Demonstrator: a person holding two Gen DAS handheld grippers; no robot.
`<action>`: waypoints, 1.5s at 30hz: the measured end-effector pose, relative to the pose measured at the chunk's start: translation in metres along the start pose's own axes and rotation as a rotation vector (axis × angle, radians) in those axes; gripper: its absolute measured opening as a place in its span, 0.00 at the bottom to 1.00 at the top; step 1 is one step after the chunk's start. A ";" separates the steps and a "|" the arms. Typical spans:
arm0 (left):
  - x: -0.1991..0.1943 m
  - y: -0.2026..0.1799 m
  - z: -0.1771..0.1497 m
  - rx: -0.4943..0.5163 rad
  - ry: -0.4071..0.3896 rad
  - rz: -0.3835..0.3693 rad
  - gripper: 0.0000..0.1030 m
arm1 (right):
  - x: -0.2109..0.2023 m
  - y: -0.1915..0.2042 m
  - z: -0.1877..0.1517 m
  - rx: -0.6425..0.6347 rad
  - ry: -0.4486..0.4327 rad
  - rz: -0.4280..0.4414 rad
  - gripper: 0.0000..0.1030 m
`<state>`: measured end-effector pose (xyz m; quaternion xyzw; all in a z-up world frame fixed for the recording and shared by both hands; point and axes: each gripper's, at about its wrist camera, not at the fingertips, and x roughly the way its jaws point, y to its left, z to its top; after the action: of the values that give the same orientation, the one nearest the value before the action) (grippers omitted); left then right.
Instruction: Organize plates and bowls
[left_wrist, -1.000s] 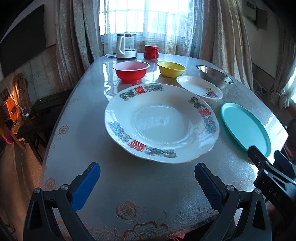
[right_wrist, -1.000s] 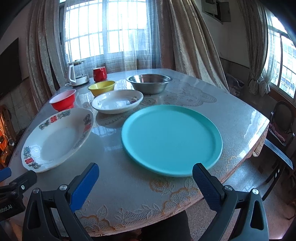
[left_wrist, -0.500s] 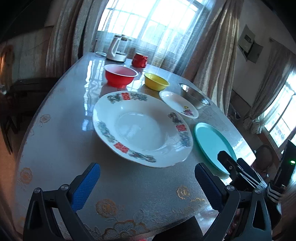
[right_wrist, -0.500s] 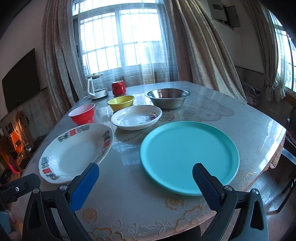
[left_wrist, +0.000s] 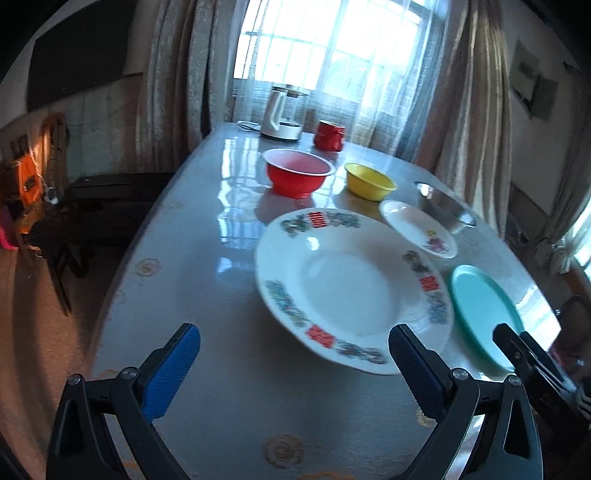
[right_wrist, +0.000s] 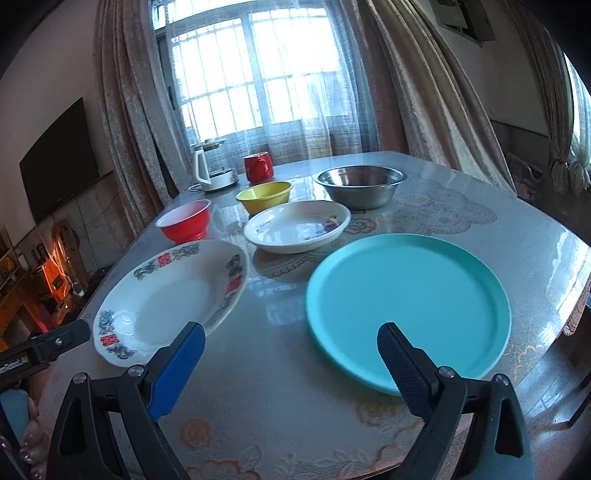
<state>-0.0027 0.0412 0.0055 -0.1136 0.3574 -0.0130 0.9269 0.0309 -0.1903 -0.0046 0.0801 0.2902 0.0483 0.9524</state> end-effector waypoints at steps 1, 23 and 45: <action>0.000 -0.007 0.000 0.023 -0.003 -0.017 1.00 | -0.001 -0.006 0.001 0.007 -0.008 -0.015 0.90; 0.017 -0.193 -0.007 0.451 0.034 -0.314 0.99 | 0.032 -0.165 0.019 0.181 0.111 -0.242 0.48; 0.085 -0.233 -0.025 0.437 0.171 -0.195 0.47 | 0.039 -0.187 0.027 0.116 0.138 -0.224 0.23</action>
<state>0.0573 -0.1993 -0.0175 0.0570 0.4107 -0.1889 0.8902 0.0872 -0.3717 -0.0376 0.0986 0.3646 -0.0695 0.9233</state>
